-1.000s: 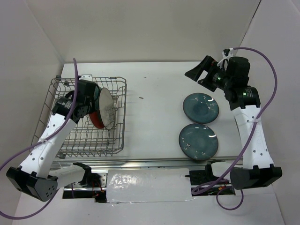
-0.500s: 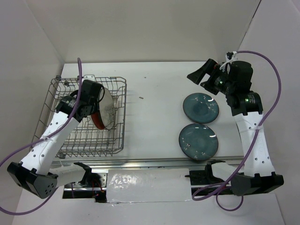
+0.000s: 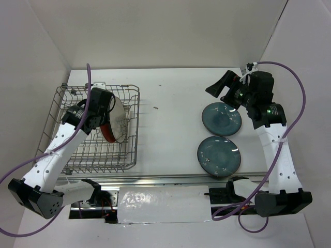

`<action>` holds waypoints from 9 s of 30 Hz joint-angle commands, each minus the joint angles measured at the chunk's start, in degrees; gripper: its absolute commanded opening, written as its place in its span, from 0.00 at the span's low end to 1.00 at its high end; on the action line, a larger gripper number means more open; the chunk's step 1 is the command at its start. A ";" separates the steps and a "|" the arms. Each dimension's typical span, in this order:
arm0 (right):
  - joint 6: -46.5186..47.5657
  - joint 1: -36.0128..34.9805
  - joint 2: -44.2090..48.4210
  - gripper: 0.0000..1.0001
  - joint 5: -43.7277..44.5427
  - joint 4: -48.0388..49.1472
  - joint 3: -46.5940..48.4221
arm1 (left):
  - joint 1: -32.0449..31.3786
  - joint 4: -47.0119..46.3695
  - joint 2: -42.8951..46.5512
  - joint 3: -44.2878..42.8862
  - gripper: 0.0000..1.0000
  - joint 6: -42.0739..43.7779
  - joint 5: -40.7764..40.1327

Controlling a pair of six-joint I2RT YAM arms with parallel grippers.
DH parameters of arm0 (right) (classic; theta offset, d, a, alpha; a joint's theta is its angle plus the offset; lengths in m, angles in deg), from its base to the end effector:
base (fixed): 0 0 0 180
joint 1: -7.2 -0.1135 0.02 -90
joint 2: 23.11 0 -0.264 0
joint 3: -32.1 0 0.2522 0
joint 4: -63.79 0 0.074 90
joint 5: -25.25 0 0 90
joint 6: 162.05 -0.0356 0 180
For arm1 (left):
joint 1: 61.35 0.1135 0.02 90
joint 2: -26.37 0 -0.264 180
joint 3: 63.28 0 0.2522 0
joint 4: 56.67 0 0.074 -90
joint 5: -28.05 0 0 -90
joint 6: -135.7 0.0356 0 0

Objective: Load the plates into the dish rack

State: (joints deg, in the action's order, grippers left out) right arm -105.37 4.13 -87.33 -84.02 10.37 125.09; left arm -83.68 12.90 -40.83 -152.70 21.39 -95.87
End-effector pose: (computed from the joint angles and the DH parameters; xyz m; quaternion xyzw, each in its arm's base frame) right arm 0.2231 0.0237 0.4277 0.1293 0.8247 0.3000 0.4617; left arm 0.2123 -0.0657 0.3761 -0.1215 0.8891 0.1118 0.4270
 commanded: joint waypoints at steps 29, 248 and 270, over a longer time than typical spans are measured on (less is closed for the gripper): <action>1.07 -0.18 -0.73 1.00 -0.07 -0.16 1.29 | -0.97 -14.68 2.95 -2.04 0.30 3.22 12.73; -8.43 -1.41 5.60 0.69 -12.29 20.69 -12.43 | 3.69 -19.69 -42.59 -43.96 0.00 -5.04 92.01; 2.38 -1.32 8.33 0.99 0.46 0.12 1.46 | 26.27 -11.67 -16.31 -43.72 0.00 8.84 46.51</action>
State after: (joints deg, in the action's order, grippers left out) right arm -105.46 3.17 -78.90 -85.48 13.41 124.41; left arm -60.12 8.50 -65.31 -197.63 28.08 -38.36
